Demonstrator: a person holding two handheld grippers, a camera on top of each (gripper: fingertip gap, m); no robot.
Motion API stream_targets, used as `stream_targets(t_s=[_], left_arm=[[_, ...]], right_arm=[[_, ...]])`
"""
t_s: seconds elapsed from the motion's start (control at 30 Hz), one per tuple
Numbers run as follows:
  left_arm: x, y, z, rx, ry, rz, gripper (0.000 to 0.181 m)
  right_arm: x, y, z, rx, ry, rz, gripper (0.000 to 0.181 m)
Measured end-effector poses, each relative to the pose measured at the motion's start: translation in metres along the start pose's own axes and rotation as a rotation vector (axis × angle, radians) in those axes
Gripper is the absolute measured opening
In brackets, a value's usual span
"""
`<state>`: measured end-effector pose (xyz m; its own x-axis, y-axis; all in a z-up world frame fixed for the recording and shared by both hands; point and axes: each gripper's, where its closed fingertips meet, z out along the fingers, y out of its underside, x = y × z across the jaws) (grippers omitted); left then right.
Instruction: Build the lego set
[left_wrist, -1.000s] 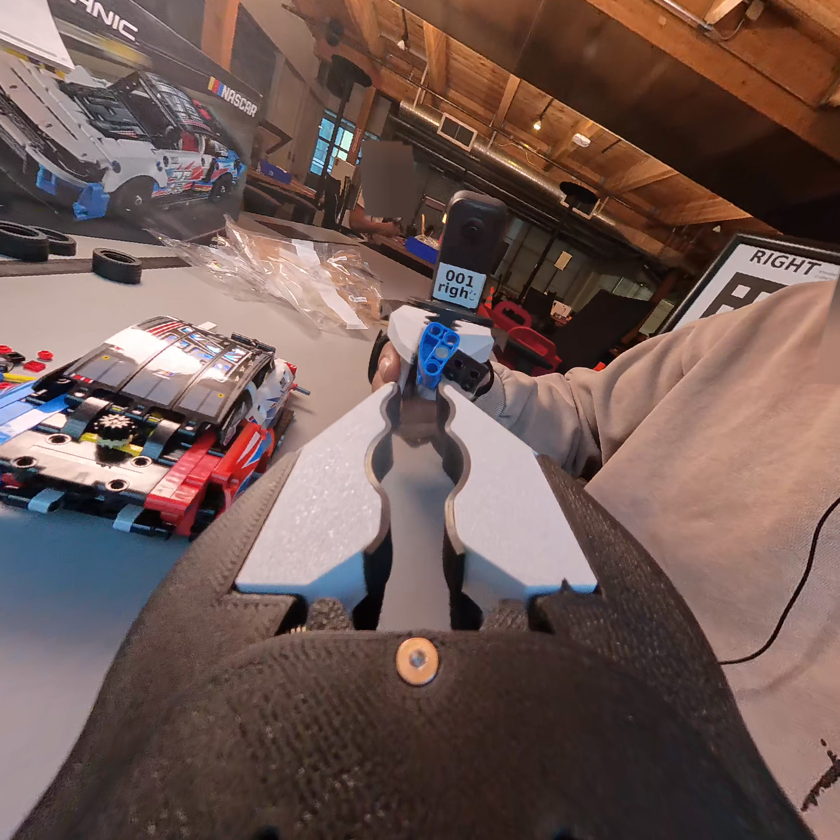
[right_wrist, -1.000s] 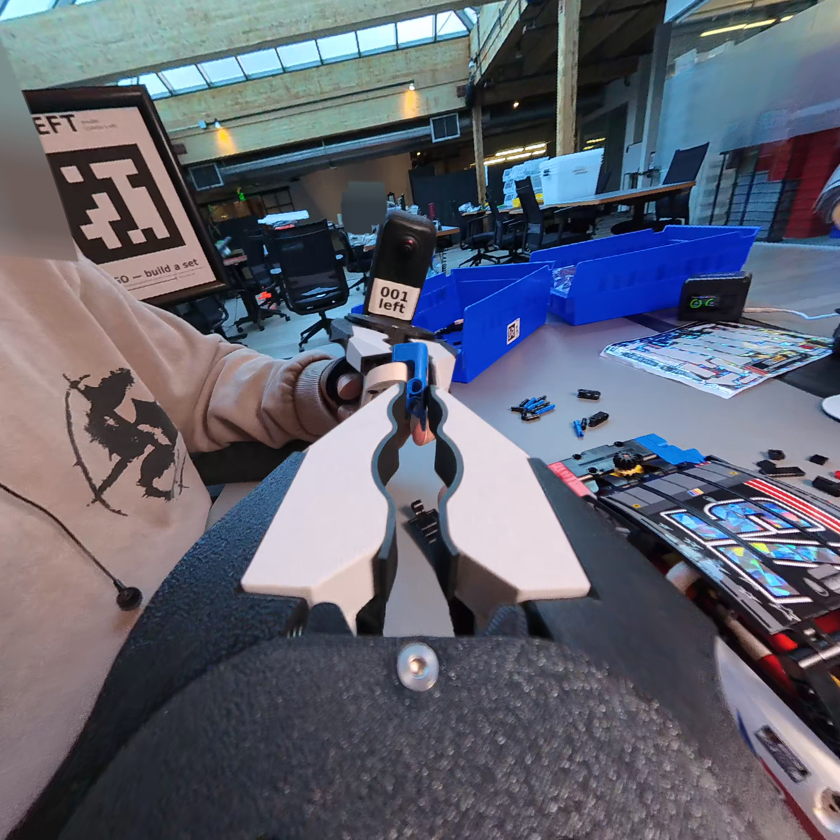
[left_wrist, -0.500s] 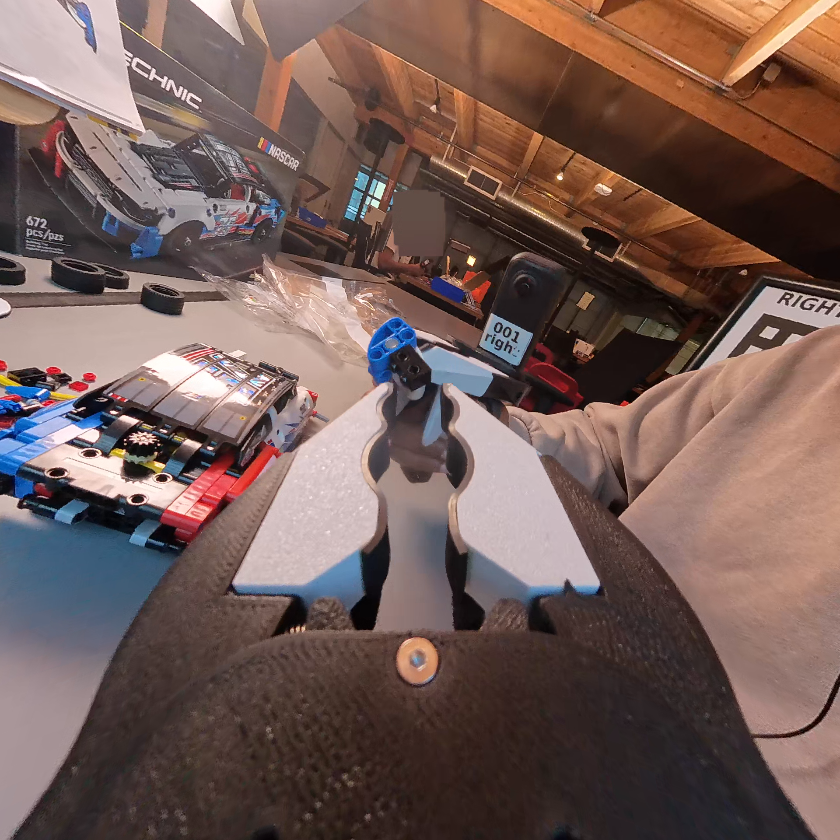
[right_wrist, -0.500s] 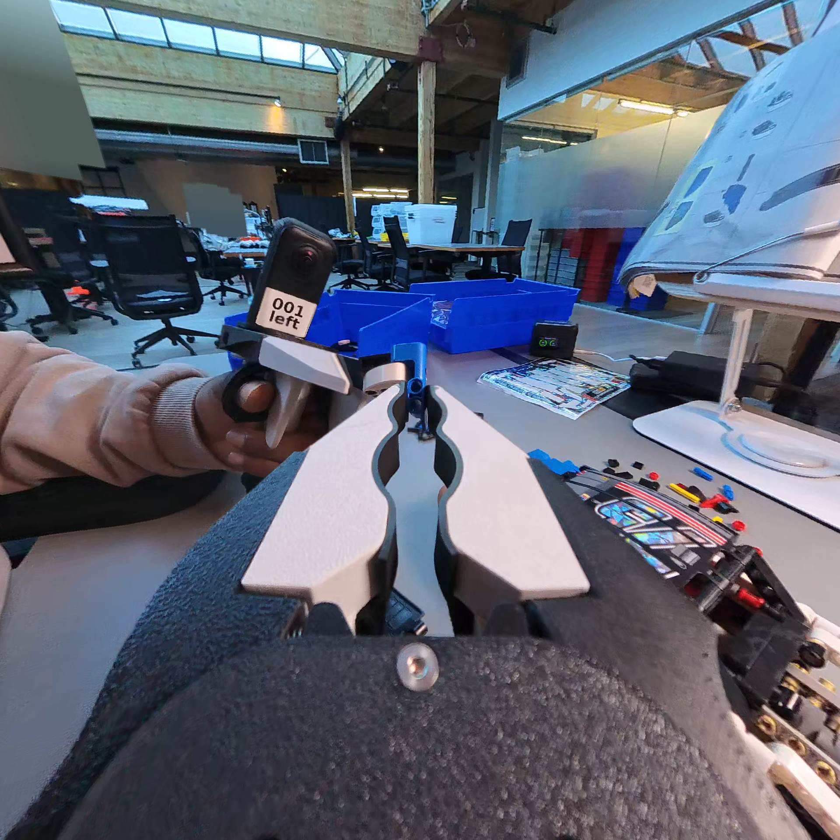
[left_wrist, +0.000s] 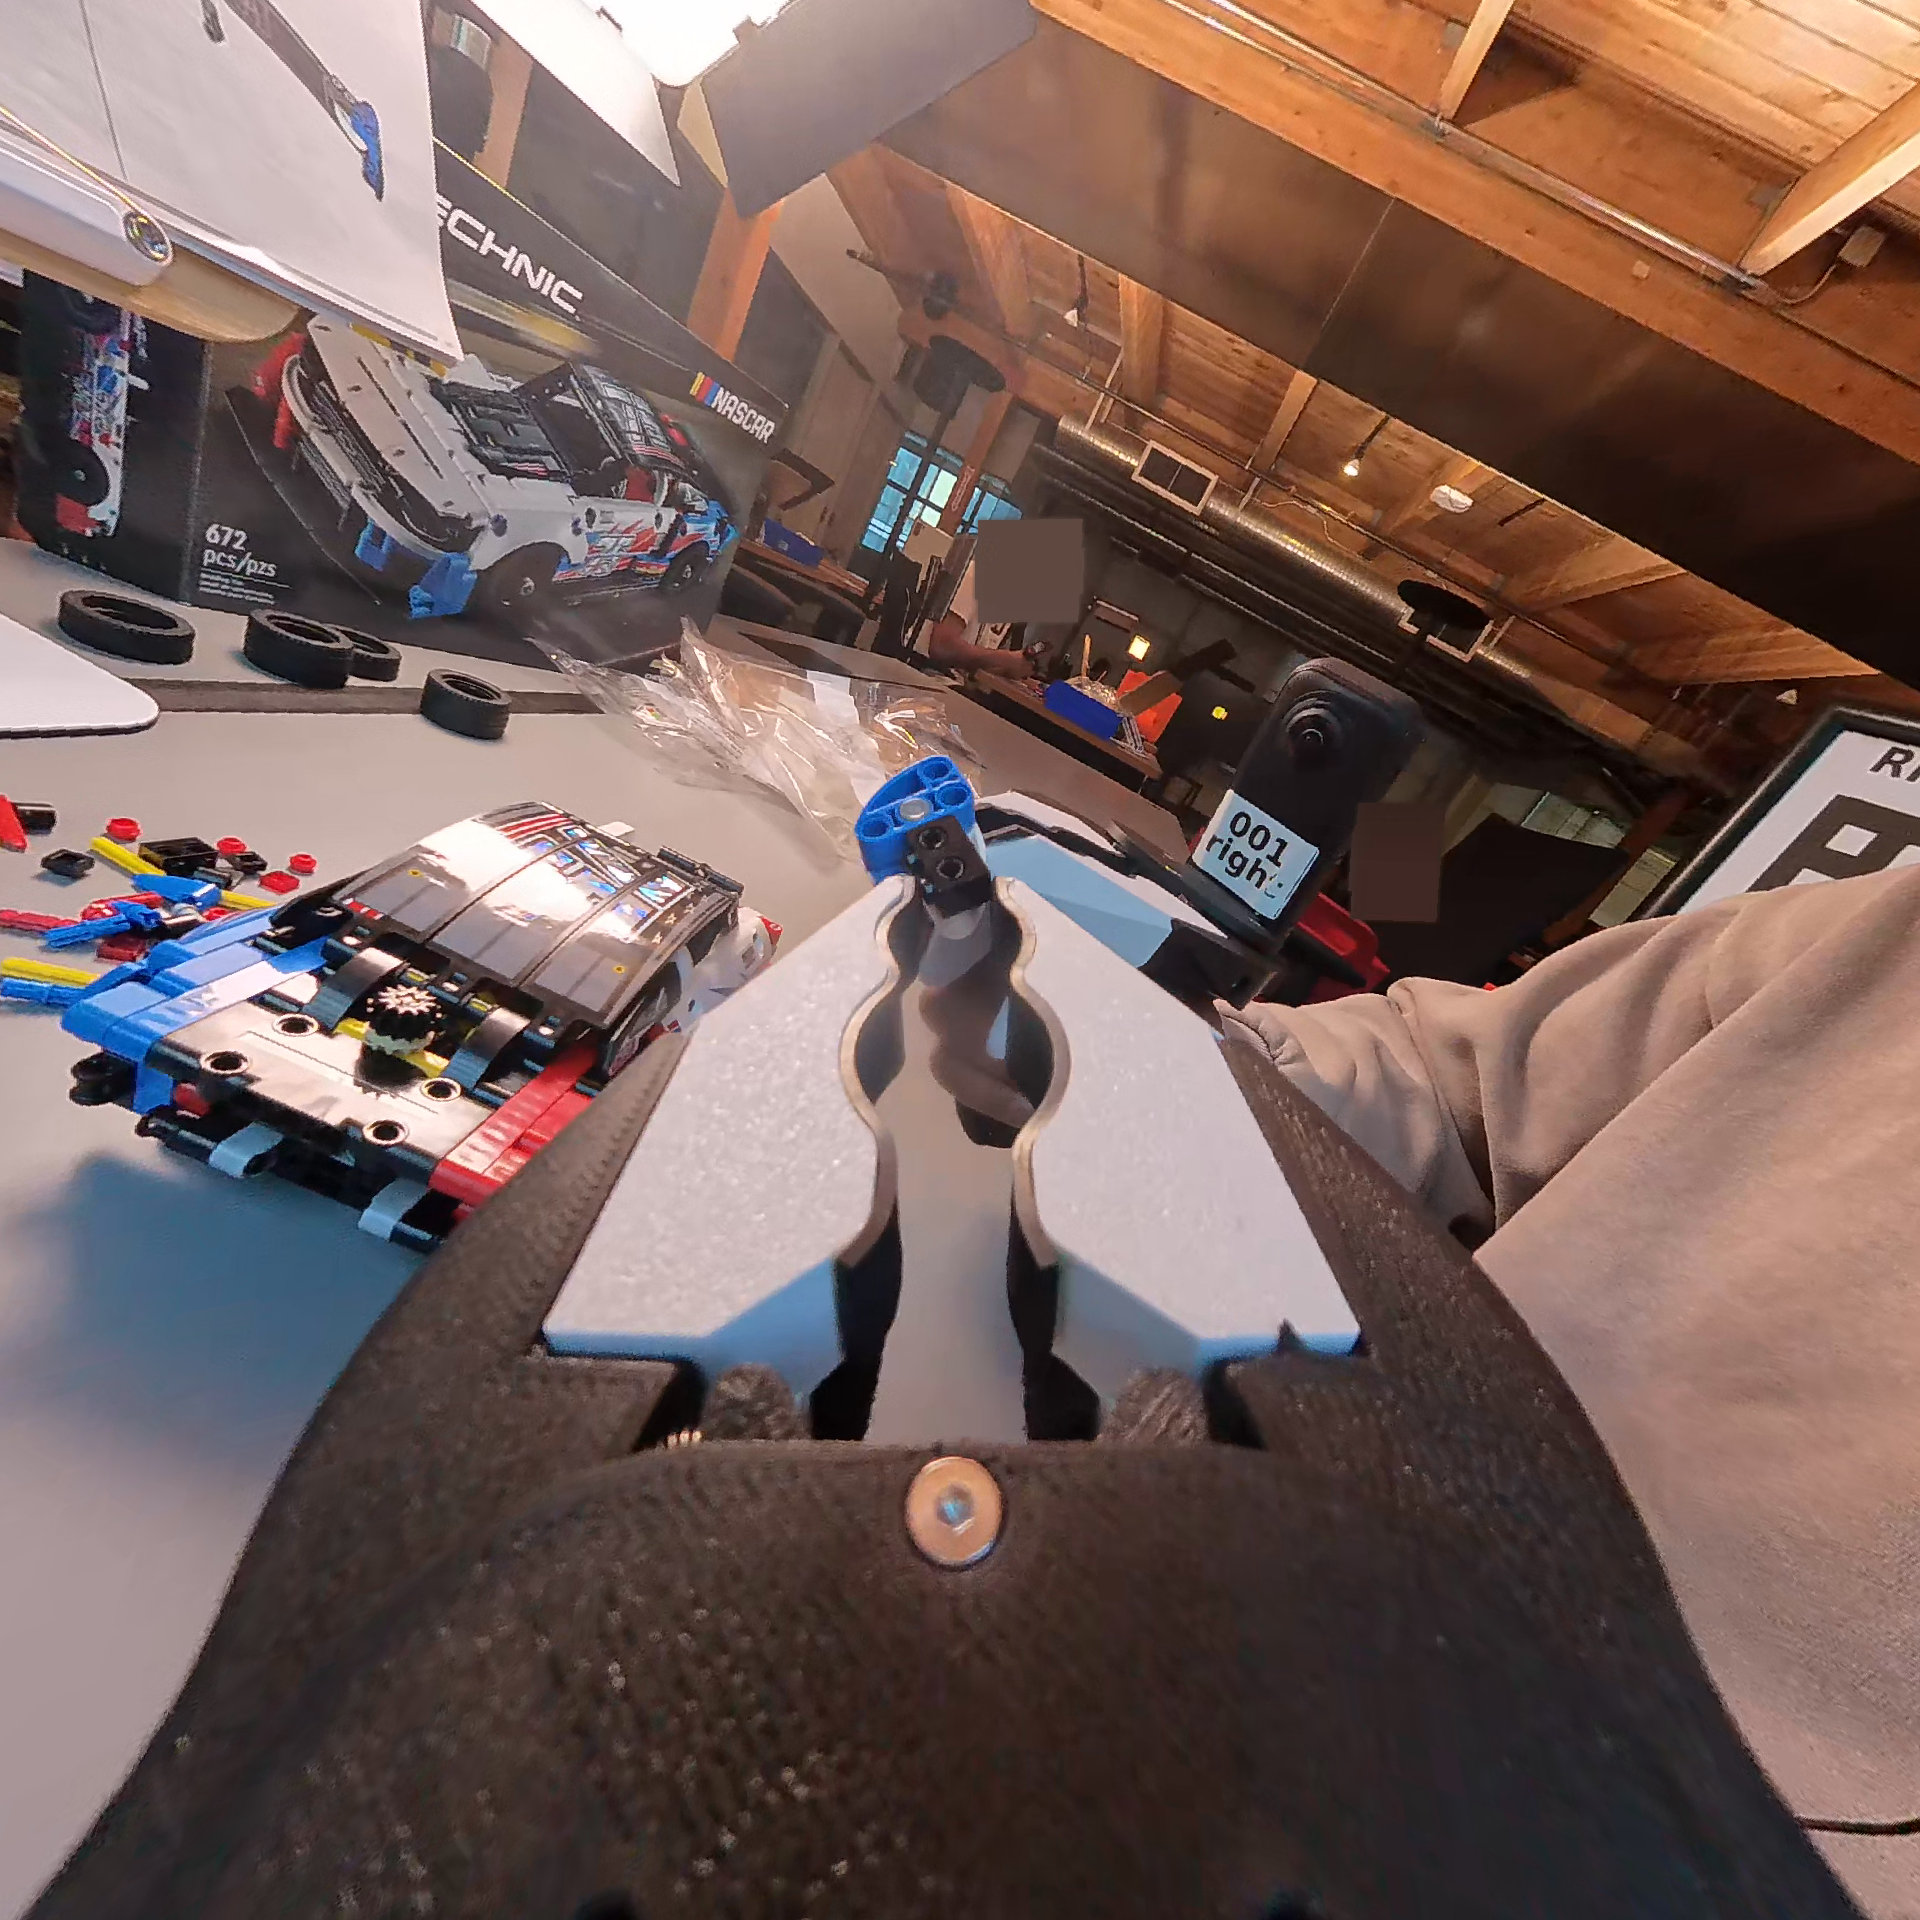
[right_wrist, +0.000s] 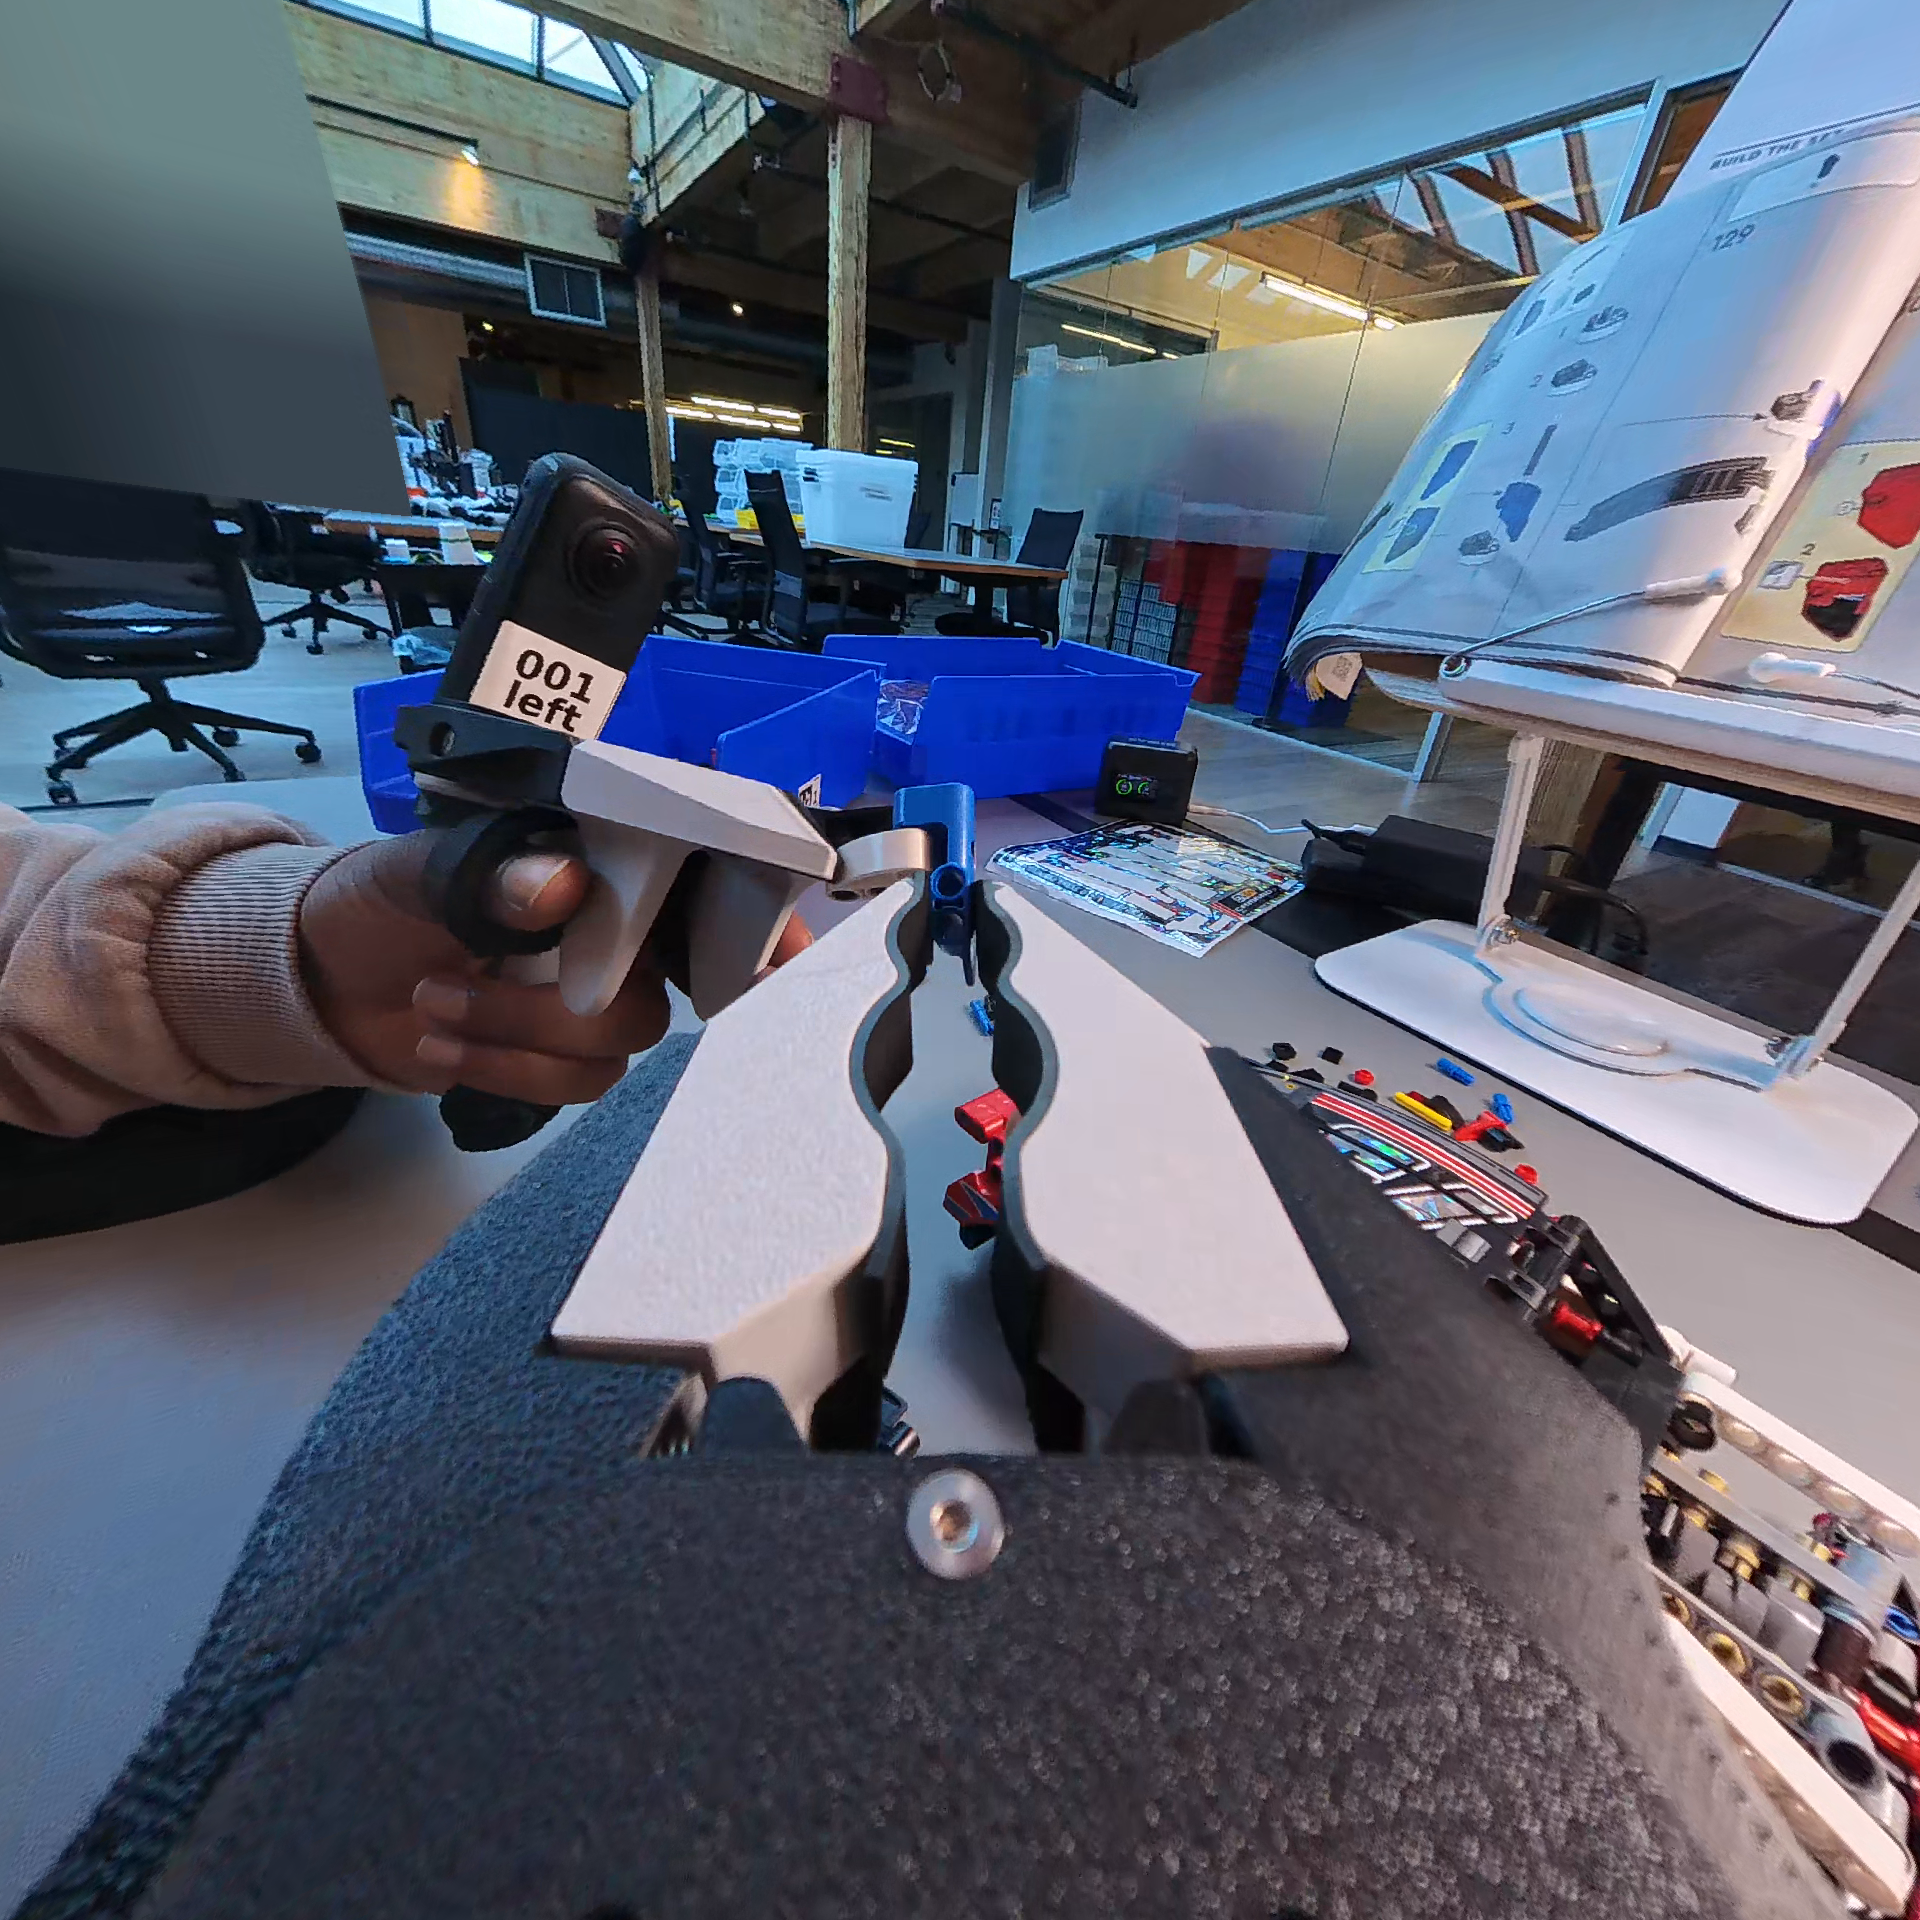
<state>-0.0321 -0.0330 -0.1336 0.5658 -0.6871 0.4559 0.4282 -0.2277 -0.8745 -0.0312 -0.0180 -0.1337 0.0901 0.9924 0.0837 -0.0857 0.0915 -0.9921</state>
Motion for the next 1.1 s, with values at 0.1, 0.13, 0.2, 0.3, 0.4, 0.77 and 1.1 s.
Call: stream_targets(t_s=[0.1, 0.13, 0.2, 0.3, 0.4, 0.77, 1.1], left_arm=[[-0.001, 0.0, 0.0, 0.003, -0.007, -0.01, 0.009], [-0.002, 0.0, 0.0, 0.004, -0.008, -0.017, 0.01], [-0.002, 0.001, 0.001, 0.0, -0.007, -0.028, 0.012], [-0.002, 0.003, 0.001, -0.002, -0.012, -0.033, 0.013], [-0.004, 0.003, 0.001, -0.003, -0.02, -0.035, 0.01], [0.018, 0.015, -0.013, -0.178, 0.146, 0.128, 0.01], [0.037, 0.045, -0.014, -0.319, 0.254, 0.223, 0.011]], right_arm=[[0.001, -0.001, 0.0, 0.006, 0.015, -0.014, 0.005], [0.001, -0.001, 0.0, 0.008, 0.02, -0.024, 0.005], [0.0, 0.0, 0.0, 0.005, 0.03, -0.051, 0.005], [-0.002, 0.002, 0.001, -0.007, 0.05, -0.101, 0.005], [-0.002, 0.003, 0.002, -0.015, 0.066, -0.135, 0.005], [-0.036, -0.002, -0.015, -0.053, -0.339, 0.0, 0.022], [-0.055, 0.018, -0.032, -0.188, -0.56, 0.082, 0.017]])
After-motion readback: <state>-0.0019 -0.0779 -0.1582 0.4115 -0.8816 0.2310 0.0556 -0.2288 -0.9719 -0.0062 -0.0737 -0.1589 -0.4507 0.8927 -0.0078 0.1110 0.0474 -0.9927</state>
